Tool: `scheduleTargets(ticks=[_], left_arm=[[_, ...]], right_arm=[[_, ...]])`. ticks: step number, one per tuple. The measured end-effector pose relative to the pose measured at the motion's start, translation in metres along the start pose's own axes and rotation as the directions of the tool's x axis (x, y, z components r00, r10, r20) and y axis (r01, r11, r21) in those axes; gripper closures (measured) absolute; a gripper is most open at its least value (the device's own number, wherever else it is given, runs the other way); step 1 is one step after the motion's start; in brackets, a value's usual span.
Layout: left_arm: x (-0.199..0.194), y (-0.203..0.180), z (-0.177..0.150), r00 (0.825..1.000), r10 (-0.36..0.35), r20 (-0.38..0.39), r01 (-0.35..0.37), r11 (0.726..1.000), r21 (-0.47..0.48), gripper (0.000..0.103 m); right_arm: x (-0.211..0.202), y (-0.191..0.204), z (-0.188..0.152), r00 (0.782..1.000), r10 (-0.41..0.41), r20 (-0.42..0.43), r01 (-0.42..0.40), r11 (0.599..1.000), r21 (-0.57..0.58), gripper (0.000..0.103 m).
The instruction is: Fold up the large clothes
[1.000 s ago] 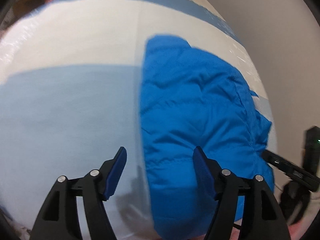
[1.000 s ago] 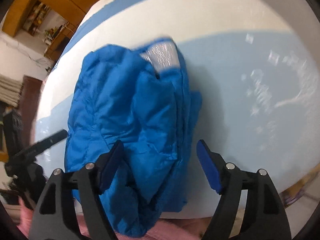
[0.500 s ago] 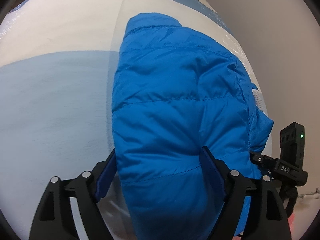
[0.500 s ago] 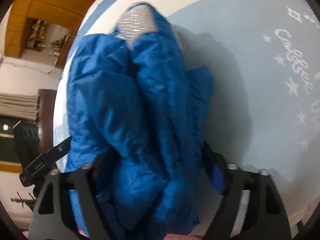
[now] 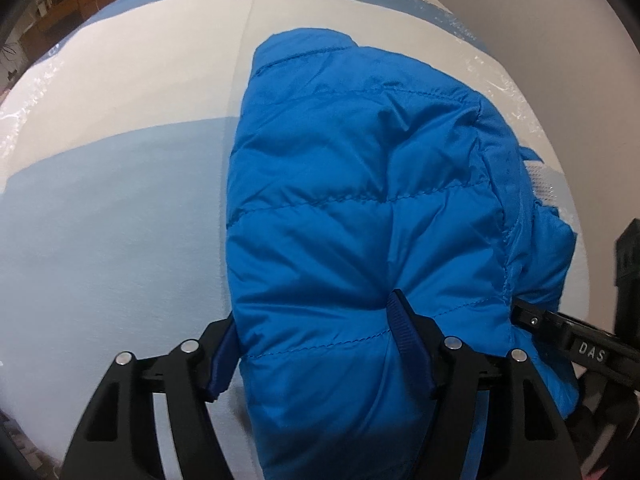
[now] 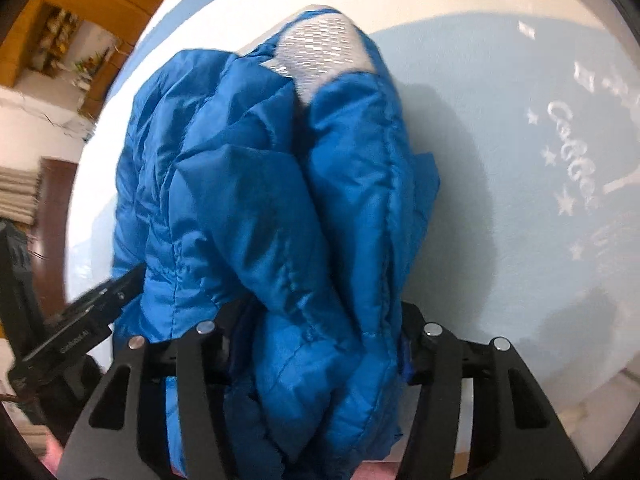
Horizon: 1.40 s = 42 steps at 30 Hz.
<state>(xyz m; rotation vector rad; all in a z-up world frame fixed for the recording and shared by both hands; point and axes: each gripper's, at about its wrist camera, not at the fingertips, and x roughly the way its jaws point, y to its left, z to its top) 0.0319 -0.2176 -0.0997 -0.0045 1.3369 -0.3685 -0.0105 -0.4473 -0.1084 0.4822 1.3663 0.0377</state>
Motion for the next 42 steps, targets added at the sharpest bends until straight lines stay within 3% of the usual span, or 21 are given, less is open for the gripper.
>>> scheduleTargets(ticks=[4,7,11,17,30,36,42], left_arm=[[-0.002,-0.014,0.001,0.998,0.058,0.010,-0.058,0.998,0.011,0.038],[-0.005,-0.015,0.001,0.998,0.051,0.019,-0.052,0.999,0.002,0.045],[-0.014,-0.010,-0.004,0.999,0.030,0.036,-0.029,0.999,-0.025,0.054],[-0.030,-0.002,-0.007,0.998,0.003,0.058,0.000,0.999,-0.048,0.063],[-0.076,0.017,-0.002,0.984,0.000,0.178,0.016,0.996,-0.090,0.068],[-0.068,0.018,-0.003,0.976,0.055,0.211,-0.021,0.987,-0.159,0.068],[-0.051,0.052,0.032,0.972,0.118,0.205,-0.075,0.975,-0.208,0.068]], right_arm=[[0.002,0.025,0.003,0.992,-0.127,0.010,0.127,0.990,-0.067,0.056],[0.001,0.038,0.003,0.988,-0.151,0.026,0.153,0.985,-0.082,0.063],[-0.010,0.039,-0.002,0.990,-0.133,0.045,0.137,0.986,-0.098,0.071],[-0.032,0.029,-0.003,0.995,-0.081,0.056,0.086,0.991,-0.098,0.076],[-0.071,0.025,0.001,0.990,0.015,0.140,0.013,0.980,-0.199,0.077],[-0.052,0.029,0.012,0.992,0.047,0.121,-0.014,0.966,-0.258,0.077],[-0.013,0.063,0.048,0.995,0.062,0.079,-0.037,0.957,-0.289,0.077]])
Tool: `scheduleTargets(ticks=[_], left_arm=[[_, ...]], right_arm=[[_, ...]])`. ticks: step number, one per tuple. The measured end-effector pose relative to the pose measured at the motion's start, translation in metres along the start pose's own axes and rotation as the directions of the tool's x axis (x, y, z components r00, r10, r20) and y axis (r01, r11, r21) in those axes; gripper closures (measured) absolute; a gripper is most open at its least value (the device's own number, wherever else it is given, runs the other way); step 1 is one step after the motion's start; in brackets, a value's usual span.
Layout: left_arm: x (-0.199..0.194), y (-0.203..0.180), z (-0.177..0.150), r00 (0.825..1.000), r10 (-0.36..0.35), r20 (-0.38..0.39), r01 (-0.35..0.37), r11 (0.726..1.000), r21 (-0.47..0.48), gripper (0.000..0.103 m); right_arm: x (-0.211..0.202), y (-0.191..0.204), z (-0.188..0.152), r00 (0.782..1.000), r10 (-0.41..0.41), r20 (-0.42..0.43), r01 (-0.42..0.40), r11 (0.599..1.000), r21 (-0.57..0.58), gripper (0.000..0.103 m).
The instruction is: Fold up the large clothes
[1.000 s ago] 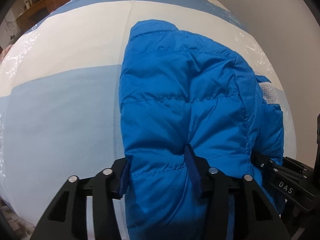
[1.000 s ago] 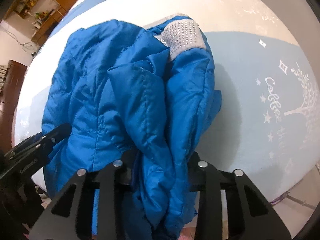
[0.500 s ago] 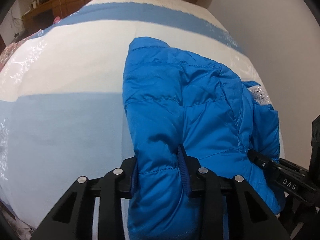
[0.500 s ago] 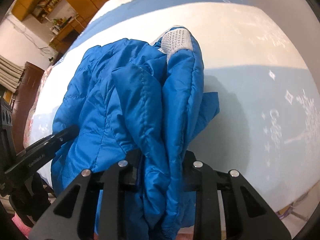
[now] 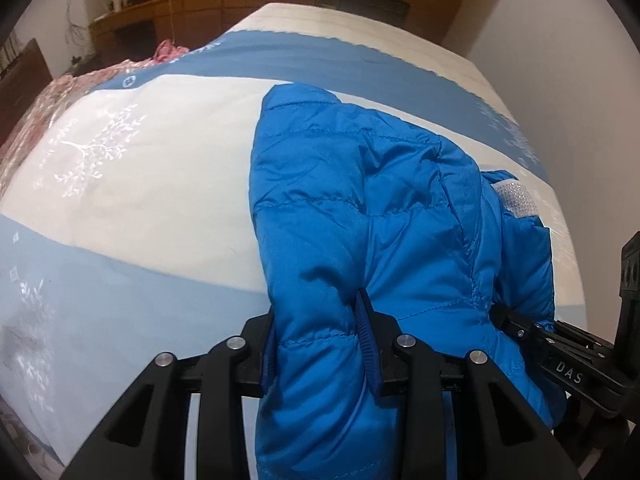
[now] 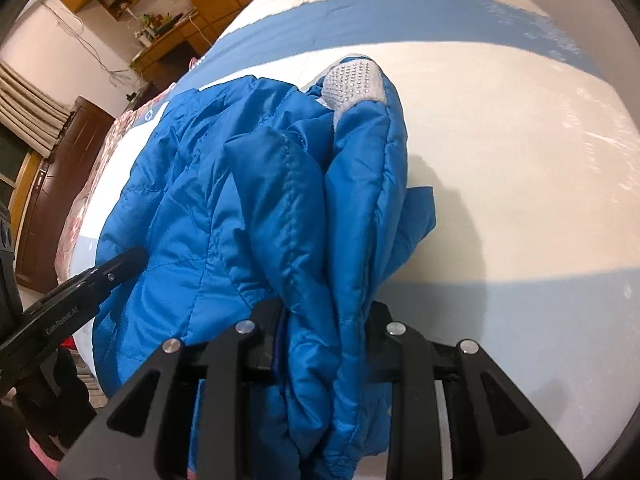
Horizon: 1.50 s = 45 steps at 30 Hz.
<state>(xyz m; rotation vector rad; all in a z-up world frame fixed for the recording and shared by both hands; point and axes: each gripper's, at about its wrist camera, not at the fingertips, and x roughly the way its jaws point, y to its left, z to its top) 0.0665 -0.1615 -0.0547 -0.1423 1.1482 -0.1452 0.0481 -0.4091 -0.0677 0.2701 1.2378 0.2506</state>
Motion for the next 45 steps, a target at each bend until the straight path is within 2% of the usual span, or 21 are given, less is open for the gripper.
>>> scheduleTargets(ticks=[2,4,8,12,17,23,26,29,31,34,37,41,45], left_arm=[[0.022,0.011,0.005,0.999,0.012,-0.034,-0.012,1.000,-0.005,0.067],[0.035,0.020,0.001,0.998,0.016,-0.062,-0.016,1.000,-0.002,0.064],[0.048,0.014,-0.002,0.998,0.044,-0.043,-0.042,0.998,0.053,0.059],[0.054,0.009,-0.009,0.997,0.077,-0.011,-0.075,0.993,0.087,0.057],[0.058,0.000,-0.005,0.995,0.095,-0.006,-0.094,0.992,0.081,0.056],[0.058,-0.002,-0.008,0.993,0.118,0.008,-0.118,0.991,0.066,0.055],[0.056,-0.002,-0.008,0.994,0.111,0.007,-0.111,0.992,0.060,0.055],[0.045,0.005,-0.007,0.997,0.083,-0.009,-0.082,0.995,0.051,0.054],[0.032,0.006,-0.011,0.995,0.098,0.004,-0.099,0.993,0.060,0.054],[0.008,0.004,-0.024,0.992,0.120,0.048,-0.124,0.988,0.089,0.054],[-0.006,0.002,-0.038,0.992,0.117,0.057,-0.122,0.987,0.102,0.054],[-0.005,0.008,-0.051,0.990,0.129,0.047,-0.133,0.987,0.094,0.053],[0.008,0.008,-0.056,0.989,0.141,0.033,-0.144,0.983,0.113,0.052]], right_arm=[[0.022,0.000,0.003,0.999,-0.017,-0.042,0.017,1.000,0.009,0.075],[0.031,0.000,-0.002,0.997,-0.055,-0.050,0.054,0.998,-0.015,0.072],[0.037,-0.002,-0.001,0.997,-0.060,-0.057,0.060,0.998,0.000,0.070],[0.040,-0.006,-0.007,0.998,-0.054,-0.030,0.055,0.998,0.013,0.068],[0.036,-0.005,-0.018,0.997,-0.071,-0.018,0.071,0.997,0.021,0.067],[0.045,0.009,-0.017,0.995,-0.098,0.001,0.098,0.995,0.020,0.064],[0.040,0.013,-0.013,0.993,-0.116,-0.004,0.116,0.993,0.023,0.054],[0.026,0.023,-0.016,0.988,-0.154,0.010,0.154,0.988,-0.007,0.049],[0.015,0.029,-0.020,0.982,-0.189,0.025,0.190,0.982,-0.018,0.045],[-0.009,0.038,-0.028,0.972,-0.227,0.062,0.229,0.973,-0.029,0.045],[-0.028,0.049,-0.041,0.962,-0.261,0.081,0.266,0.962,-0.060,0.044],[-0.025,0.046,-0.054,0.965,-0.256,0.053,0.258,0.965,-0.045,0.045],[-0.002,0.034,-0.059,0.967,-0.256,-0.001,0.256,0.966,-0.021,0.046]])
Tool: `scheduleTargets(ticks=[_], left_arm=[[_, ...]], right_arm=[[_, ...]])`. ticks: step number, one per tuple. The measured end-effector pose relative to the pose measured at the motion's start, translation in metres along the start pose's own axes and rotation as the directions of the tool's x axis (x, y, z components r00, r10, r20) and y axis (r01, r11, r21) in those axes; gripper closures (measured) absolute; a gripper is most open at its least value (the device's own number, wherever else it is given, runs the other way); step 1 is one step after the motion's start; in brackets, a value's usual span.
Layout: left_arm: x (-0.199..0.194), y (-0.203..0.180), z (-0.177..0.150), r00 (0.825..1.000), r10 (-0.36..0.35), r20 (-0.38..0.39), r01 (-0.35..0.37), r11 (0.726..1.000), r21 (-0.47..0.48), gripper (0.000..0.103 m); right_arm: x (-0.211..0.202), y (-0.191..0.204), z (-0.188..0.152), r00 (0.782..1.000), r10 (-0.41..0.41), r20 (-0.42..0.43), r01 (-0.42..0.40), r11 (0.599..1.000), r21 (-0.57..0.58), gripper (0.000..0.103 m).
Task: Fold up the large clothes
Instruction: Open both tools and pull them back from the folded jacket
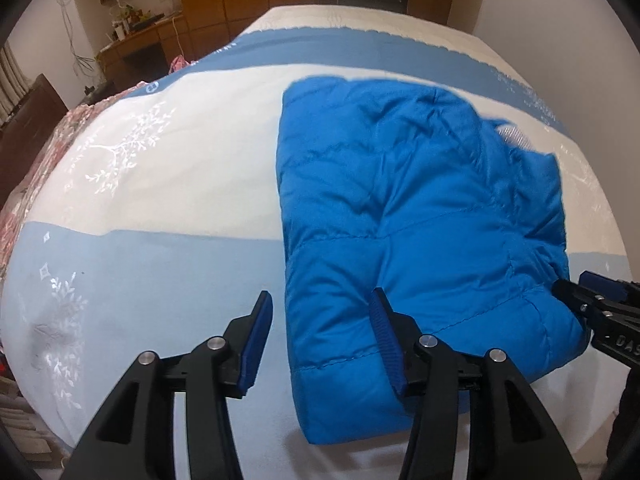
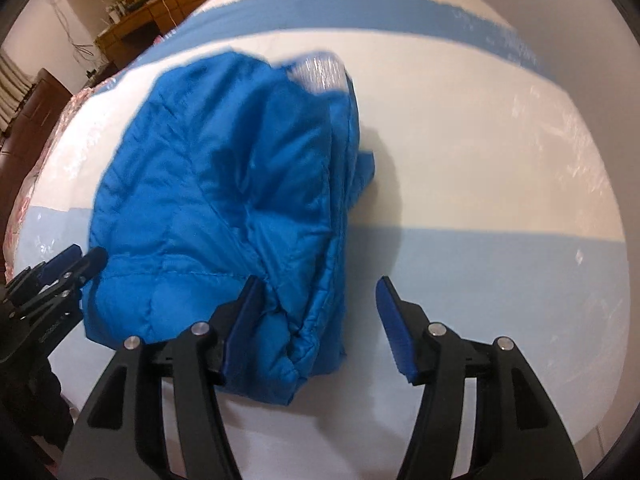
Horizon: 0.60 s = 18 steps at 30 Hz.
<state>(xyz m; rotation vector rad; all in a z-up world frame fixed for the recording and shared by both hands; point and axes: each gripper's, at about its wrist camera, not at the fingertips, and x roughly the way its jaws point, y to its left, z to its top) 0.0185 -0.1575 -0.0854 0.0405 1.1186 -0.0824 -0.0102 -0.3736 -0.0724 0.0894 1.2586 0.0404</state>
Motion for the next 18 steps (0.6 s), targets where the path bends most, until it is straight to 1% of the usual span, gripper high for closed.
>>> scheduleTargets(ticks=[3,6,10,12,13,14,15,16,18], left_arm=[[0.009,-0.005,-0.004,1.000,0.014,0.005,-0.014,1.000,0.025,0.051],[0.015,-0.005,-0.007,1.000,0.003,0.005,-0.003,1.000,0.017,0.051],[0.007,0.001,-0.007,1.000,-0.018,0.009,0.018,1.000,0.001,0.051],[-0.006,0.006,-0.008,1.000,-0.020,0.012,0.020,1.000,-0.006,0.051],[-0.011,0.008,-0.009,1.000,-0.016,0.014,0.016,1.000,-0.007,0.050],[-0.018,0.010,-0.009,1.000,-0.012,0.019,0.013,1.000,-0.009,0.049],[-0.025,0.011,-0.010,0.999,-0.019,0.027,0.019,1.000,-0.011,0.046],[-0.034,0.013,-0.011,0.999,-0.024,0.035,0.024,1.000,-0.013,0.041],[-0.049,0.015,-0.015,0.999,-0.009,0.054,0.009,1.000,-0.013,0.040]], right_arm=[[0.017,-0.001,-0.005,1.000,-0.008,-0.005,0.008,1.000,-0.004,0.045],[0.028,-0.009,-0.006,0.999,0.032,-0.013,-0.032,0.999,0.037,0.045],[0.018,-0.019,-0.007,0.996,0.086,0.011,-0.087,0.994,0.061,0.044],[-0.003,-0.023,-0.008,0.993,0.110,0.036,-0.113,0.991,0.077,0.041],[-0.013,-0.022,-0.010,0.994,0.102,0.051,-0.105,0.992,0.071,0.035],[-0.022,-0.020,-0.013,0.994,0.089,0.061,-0.092,0.994,0.059,0.028],[-0.032,-0.017,-0.015,0.995,0.068,0.071,-0.071,0.997,0.038,0.025],[-0.040,-0.013,-0.017,0.996,0.047,0.081,-0.048,0.999,0.017,0.020],[-0.058,-0.006,-0.024,0.994,0.009,0.112,-0.007,1.000,-0.015,0.017]])
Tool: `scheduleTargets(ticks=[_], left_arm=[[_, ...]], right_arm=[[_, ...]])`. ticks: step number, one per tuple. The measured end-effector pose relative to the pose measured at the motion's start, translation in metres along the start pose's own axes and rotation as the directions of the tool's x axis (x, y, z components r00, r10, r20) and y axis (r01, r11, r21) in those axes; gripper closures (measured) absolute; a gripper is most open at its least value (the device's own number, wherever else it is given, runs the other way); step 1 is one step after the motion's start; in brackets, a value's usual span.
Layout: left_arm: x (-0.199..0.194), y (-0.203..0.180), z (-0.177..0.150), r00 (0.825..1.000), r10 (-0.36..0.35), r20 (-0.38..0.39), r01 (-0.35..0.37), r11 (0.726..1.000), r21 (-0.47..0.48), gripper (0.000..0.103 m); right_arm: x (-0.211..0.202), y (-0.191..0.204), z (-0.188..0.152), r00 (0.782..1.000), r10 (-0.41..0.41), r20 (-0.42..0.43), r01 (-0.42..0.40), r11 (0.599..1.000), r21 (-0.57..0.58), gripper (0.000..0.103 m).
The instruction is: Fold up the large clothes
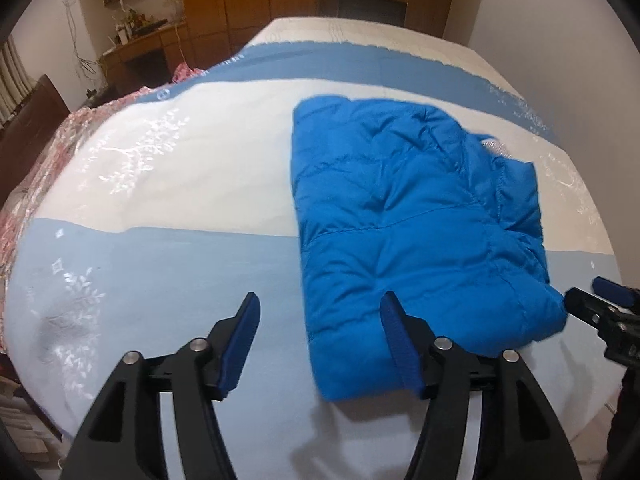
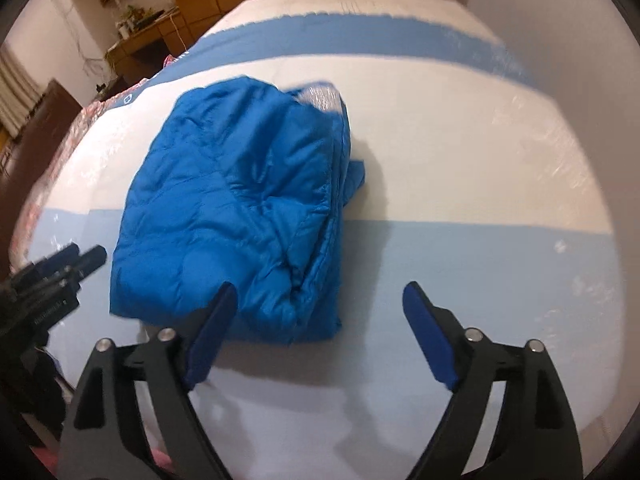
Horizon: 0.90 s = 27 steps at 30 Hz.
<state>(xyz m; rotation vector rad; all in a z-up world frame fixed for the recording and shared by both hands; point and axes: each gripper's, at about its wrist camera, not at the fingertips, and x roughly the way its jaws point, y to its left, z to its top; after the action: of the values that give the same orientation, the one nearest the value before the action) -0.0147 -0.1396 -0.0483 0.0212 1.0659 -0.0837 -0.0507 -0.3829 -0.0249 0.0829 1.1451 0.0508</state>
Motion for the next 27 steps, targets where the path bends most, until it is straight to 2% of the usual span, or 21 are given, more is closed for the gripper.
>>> scheduleTargets(ticks=[2,5,7,11,18,27], left_arm=[[-0.010,0.001,-0.003,1.000,0.007,0.008,-0.007,1.000,0.000,0.033],[-0.022,0.002,-0.005,1.000,0.009,0.018,-0.009,1.000,-0.007,0.026],[-0.032,0.003,-0.008,0.999,0.030,0.039,-0.030,1.000,-0.004,0.019],[-0.048,-0.002,-0.013,0.995,0.072,0.063,-0.073,0.997,0.023,0.015],[-0.064,-0.001,-0.016,1.000,0.017,0.027,-0.016,1.000,-0.019,0.014],[-0.084,-0.001,-0.020,0.999,0.002,0.050,0.000,1.000,-0.029,0.014]], right_arm=[[-0.011,0.003,-0.005,1.000,-0.006,0.008,0.007,1.000,-0.006,0.012],[-0.021,0.002,-0.016,1.000,-0.002,0.015,0.002,1.000,-0.001,0.009],[-0.026,0.002,-0.018,0.999,-0.039,-0.002,0.039,0.999,0.000,0.008],[-0.031,0.012,-0.022,0.998,-0.062,-0.012,0.062,0.998,0.002,0.008],[-0.053,0.017,-0.030,0.999,-0.045,0.009,0.045,0.999,0.009,0.008],[-0.066,0.017,-0.036,0.999,-0.046,0.018,0.046,0.999,0.006,0.008]])
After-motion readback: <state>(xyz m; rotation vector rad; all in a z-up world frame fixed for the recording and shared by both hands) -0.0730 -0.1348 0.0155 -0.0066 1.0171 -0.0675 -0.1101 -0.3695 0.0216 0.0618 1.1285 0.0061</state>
